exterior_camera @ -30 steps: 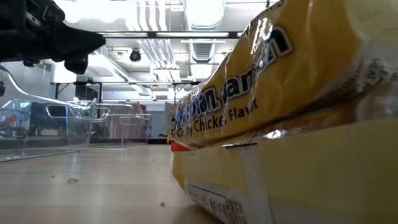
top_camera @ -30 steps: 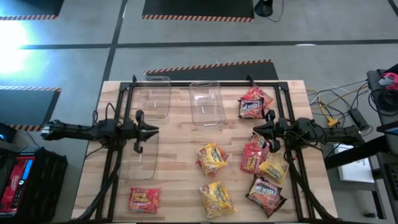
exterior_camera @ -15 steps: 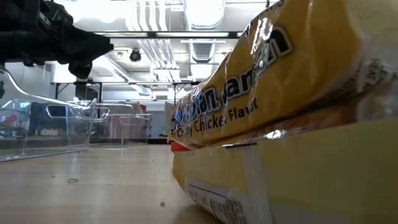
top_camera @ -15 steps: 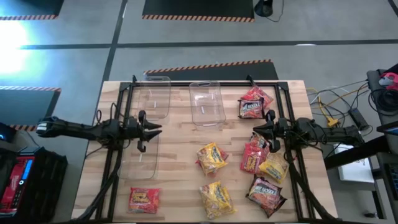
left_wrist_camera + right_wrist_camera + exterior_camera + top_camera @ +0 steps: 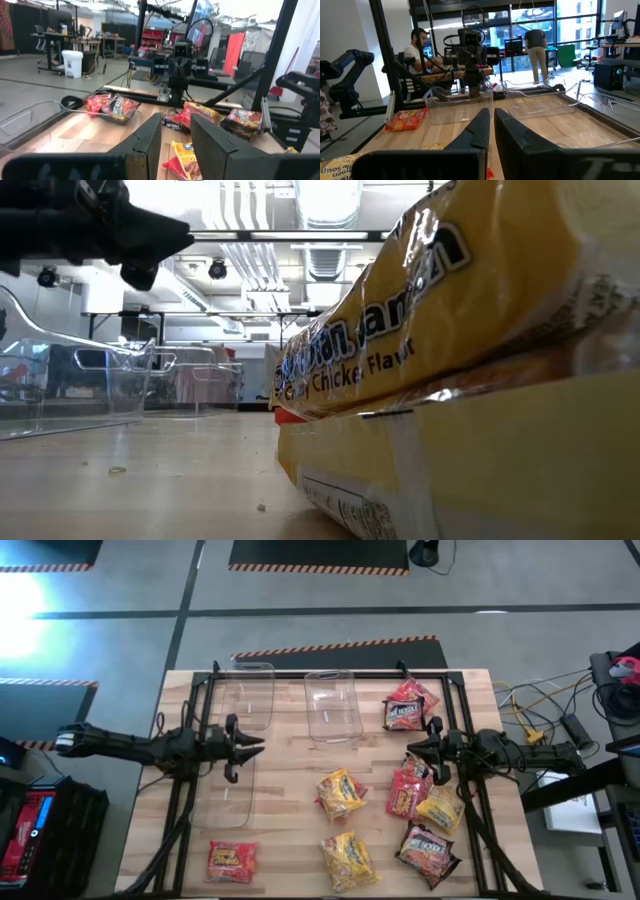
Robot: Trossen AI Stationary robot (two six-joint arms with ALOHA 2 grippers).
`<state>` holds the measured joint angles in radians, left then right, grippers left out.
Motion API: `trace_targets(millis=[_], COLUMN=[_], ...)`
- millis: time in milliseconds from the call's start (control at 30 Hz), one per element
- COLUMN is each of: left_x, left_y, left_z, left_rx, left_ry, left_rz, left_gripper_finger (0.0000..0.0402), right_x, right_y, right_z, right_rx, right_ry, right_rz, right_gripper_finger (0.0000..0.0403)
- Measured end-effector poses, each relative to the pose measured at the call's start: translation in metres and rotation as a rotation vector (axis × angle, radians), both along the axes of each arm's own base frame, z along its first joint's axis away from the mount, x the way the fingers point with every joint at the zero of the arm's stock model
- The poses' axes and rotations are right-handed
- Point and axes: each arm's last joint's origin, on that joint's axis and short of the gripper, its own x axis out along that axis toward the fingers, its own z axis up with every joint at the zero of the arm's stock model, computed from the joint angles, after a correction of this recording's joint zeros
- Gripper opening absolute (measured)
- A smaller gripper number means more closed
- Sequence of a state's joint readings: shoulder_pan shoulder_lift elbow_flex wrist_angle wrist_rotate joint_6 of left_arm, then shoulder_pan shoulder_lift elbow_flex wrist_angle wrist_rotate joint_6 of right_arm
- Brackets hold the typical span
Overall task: Sort Maruchan noodles
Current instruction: Put the yellow noodle pack into the top left transparent bin
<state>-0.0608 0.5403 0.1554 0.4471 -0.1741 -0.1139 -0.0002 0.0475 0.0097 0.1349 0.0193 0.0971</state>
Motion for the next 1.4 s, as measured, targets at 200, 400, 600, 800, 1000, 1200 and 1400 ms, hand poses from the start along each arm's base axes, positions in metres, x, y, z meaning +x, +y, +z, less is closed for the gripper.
trace_targets(millis=[200, 400, 600, 800, 1000, 1200, 1400], left_x=[0.015, 0.034, 0.057, 0.085, 0.112, 0.134, 0.147], left_y=[-0.001, -0.002, -0.004, -0.006, -0.008, -0.014, -0.017], left_z=[0.01, 0.006, 0.005, 0.006, 0.005, 0.002, 0.0], left_rx=[0.003, -0.02, -0.065, -0.163, -0.346, -0.368, -0.372], left_ry=[0.045, 0.133, 0.205, 0.28, 0.441, 0.565, 0.585], left_rz=[0.0, 0.0, 0.003, 0.009, 0.029, -0.006, -0.008], left_gripper_finger=[0.0088, 0.0088, 0.0088, 0.0089, 0.0105, 0.0137, 0.0175], right_x=[0.0, 0.0, 0.0, 0.0, 0.0, 0.0, 0.0], right_y=[0.0, 0.0, 0.0, 0.0, 0.0, 0.0, 0.0], right_z=[0.0, 0.0, 0.0, 0.0, 0.0, 0.0, 0.0], right_rx=[0.0, 0.0, 0.0, 0.0, 0.0, 0.0, 0.0], right_ry=[0.0, 0.0, 0.0, 0.0, -0.001, 0.0, 0.0], right_rz=[0.0, 0.0, 0.0, 0.0, 0.0, 0.0, -0.001], right_gripper_finger=[0.0018, 0.0018, 0.0018, 0.0018, 0.0018, 0.0018, 0.0018])
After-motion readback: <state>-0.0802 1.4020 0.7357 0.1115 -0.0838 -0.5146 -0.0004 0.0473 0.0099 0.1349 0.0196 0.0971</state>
